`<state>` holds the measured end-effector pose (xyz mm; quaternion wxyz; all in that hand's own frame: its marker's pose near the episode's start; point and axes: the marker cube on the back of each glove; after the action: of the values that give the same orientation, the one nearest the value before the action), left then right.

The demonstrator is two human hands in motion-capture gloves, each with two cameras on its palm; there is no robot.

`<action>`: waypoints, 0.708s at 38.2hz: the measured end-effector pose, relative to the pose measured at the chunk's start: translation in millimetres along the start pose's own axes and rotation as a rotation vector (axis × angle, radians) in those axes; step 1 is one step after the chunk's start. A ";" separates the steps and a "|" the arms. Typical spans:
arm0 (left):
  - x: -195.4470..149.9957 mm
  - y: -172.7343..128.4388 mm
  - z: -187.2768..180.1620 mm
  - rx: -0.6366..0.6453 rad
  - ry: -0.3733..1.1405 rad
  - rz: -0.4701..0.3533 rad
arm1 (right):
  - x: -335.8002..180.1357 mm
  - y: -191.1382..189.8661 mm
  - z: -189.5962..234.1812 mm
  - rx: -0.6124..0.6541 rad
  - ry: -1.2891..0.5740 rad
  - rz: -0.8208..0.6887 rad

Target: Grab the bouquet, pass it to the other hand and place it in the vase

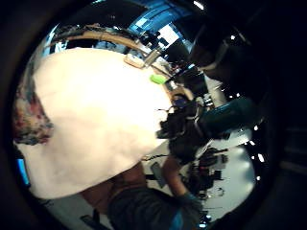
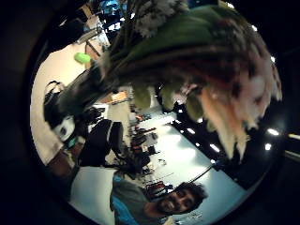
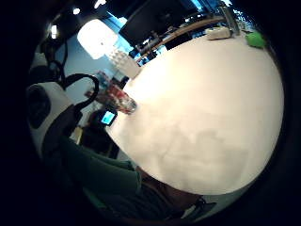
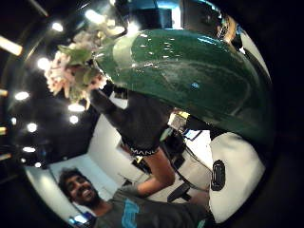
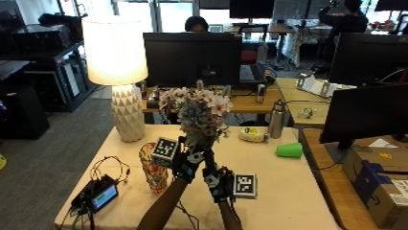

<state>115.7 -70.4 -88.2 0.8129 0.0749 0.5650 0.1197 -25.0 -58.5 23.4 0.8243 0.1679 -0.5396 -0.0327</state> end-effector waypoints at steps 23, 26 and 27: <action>11.3 -23.5 22.1 -0.147 0.356 -0.098 | -10.2 11.4 43.3 -0.058 -0.218 -0.049; 10.8 -24.8 22.3 -0.093 0.316 -0.098 | -11.7 8.6 46.3 -0.036 -0.198 -0.131; 10.6 -25.2 22.0 -0.077 0.307 -0.091 | -12.9 7.4 47.2 -0.030 -0.201 -0.161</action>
<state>142.6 -91.4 -96.5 0.7239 -0.0014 0.6804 0.1143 -73.8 -59.9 31.4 0.7631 0.1940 -0.6039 -0.1235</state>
